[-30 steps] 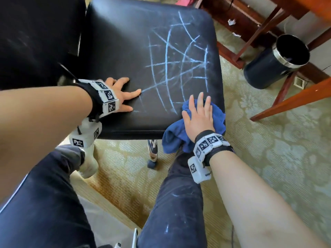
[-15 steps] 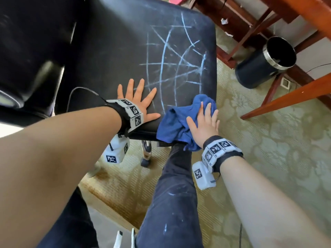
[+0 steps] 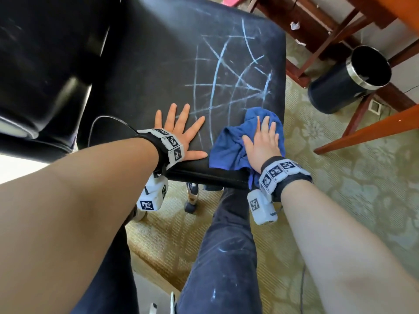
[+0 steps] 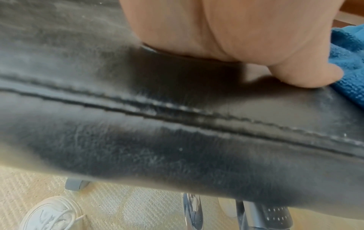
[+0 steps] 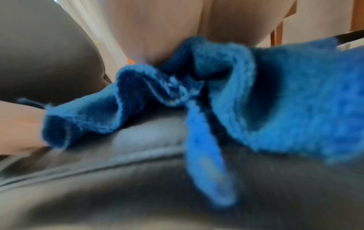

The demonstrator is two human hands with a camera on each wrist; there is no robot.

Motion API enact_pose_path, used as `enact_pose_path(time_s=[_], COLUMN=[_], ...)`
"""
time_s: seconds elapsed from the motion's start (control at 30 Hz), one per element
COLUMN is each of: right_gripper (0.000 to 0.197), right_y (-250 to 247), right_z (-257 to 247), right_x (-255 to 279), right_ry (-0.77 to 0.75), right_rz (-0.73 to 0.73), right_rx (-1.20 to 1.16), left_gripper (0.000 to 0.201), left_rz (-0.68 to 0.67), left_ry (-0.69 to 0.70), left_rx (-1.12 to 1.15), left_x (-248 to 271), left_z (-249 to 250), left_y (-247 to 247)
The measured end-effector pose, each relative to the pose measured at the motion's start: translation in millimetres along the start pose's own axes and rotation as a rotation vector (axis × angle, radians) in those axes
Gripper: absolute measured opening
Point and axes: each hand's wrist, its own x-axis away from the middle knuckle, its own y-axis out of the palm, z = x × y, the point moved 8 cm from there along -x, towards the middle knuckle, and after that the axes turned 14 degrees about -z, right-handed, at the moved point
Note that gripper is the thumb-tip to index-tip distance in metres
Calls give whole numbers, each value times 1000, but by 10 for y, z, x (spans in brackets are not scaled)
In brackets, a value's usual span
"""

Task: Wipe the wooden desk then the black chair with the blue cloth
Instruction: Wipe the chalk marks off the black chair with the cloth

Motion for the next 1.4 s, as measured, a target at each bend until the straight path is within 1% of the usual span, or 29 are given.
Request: enact_pose_path(time_s=[0.07,0.17,0.23,0.3,0.33,0.4,0.47,0.53,0.57,0.6,0.7,0.77,0.8,0.93,1.03,1.1,1.2,1.23,1.33,1.4], right_gripper=[64,65,66,70,71,71,66,64,64,65,69,70,71,72,70,69,69,68,68,69], right_y=[80,265,327,329,343,423,458,384,318,238,36,69,122,421,355,211,26,16,55,126], right_z=[-55,-193,-273,-371,-436,-589,-682,-683,-646,-587,-361,-364,-428,-805,-915,-864,-644,-599,-544,-565], right_x=[74,230,326,388,399,395,345,245,176,102,-38,-3,51,243,154,28,-94,-103,-40,37], right_ry=[-17,-94,-138,-140,-132,-133,-173,-229,-233,-210,-44,-24,-60,-304,-374,-338,-158,-118,-68,-84], right_rz=[-11,-62,-95,-79,-74,-90,-100,-85,-68,-45,20,0,-19,-135,-129,-83,20,39,49,19], right_rx=[39,112,59,-27,-28,79,185,257,269,245,58,62,116,363,393,352,210,180,167,184], left_gripper=[92,93,94,94,94,93,93,94,95,95,97,99,101,117,122,122,122,122,122,122], left_rz=[-4,-11,-3,4,6,5,0,-5,-11,-20,-35,-36,-39,-43,-57,-77,-97,-100,-98,-93], left_ry=[1,-1,-1,7,13,20,23,24,26,26,41,46,45,46,40,44,54,53,50,48], left_rx=[-5,-40,-65,-84,-91,-116,-143,-164,-175,-185,-190,-198,-203,-249,-281,-281,-280,-285,-294,-300], left_x=[-9,-9,-10,-1,6,14,11,-2,-10,-13,-25,-24,-19,-22,-21,-17,-13,-14,-9,-19], left_z=[-15,-55,-99,-142,-163,-203,-242,-274,-290,-307,-339,-357,-362,-403,-454,-478,-482,-491,-507,-519], left_y=[6,14,11,9,6,6,8,-2,-3,-3,2,4,10,15,4,-8,-19,-20,-19,-23])
